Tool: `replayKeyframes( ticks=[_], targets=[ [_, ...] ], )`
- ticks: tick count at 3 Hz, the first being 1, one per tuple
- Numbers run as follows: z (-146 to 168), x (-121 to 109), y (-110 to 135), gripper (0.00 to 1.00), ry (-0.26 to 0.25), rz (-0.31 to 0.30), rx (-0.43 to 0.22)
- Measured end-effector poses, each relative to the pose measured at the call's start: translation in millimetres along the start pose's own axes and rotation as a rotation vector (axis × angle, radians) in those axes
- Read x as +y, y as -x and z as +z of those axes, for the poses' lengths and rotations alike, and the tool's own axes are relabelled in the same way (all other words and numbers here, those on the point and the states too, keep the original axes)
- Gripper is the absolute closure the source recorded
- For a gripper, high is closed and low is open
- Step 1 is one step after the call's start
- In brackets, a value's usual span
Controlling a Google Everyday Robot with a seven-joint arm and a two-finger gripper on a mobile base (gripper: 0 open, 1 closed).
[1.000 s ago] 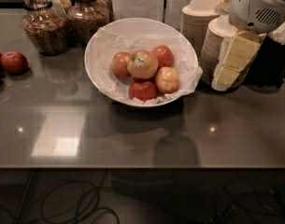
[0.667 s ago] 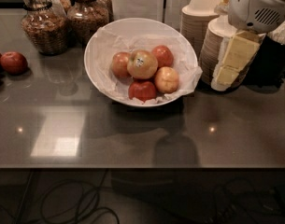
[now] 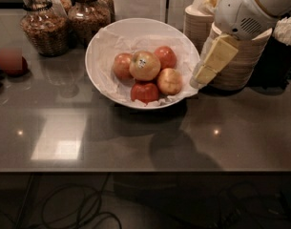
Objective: Pick apple from white bowl
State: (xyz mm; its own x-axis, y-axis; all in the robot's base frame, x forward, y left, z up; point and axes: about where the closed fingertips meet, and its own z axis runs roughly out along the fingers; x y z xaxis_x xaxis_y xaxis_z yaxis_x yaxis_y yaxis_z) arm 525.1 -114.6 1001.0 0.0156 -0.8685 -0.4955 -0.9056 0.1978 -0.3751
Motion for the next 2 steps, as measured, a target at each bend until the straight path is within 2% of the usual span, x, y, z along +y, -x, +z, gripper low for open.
replayKeyframes(
  ticks=[1, 2],
  targets=[
    [30, 7, 34, 0.00, 0.067, -0.053, -0.166],
    [59, 13, 51, 0.00, 0.123, -0.085, -0.252]
  ],
)
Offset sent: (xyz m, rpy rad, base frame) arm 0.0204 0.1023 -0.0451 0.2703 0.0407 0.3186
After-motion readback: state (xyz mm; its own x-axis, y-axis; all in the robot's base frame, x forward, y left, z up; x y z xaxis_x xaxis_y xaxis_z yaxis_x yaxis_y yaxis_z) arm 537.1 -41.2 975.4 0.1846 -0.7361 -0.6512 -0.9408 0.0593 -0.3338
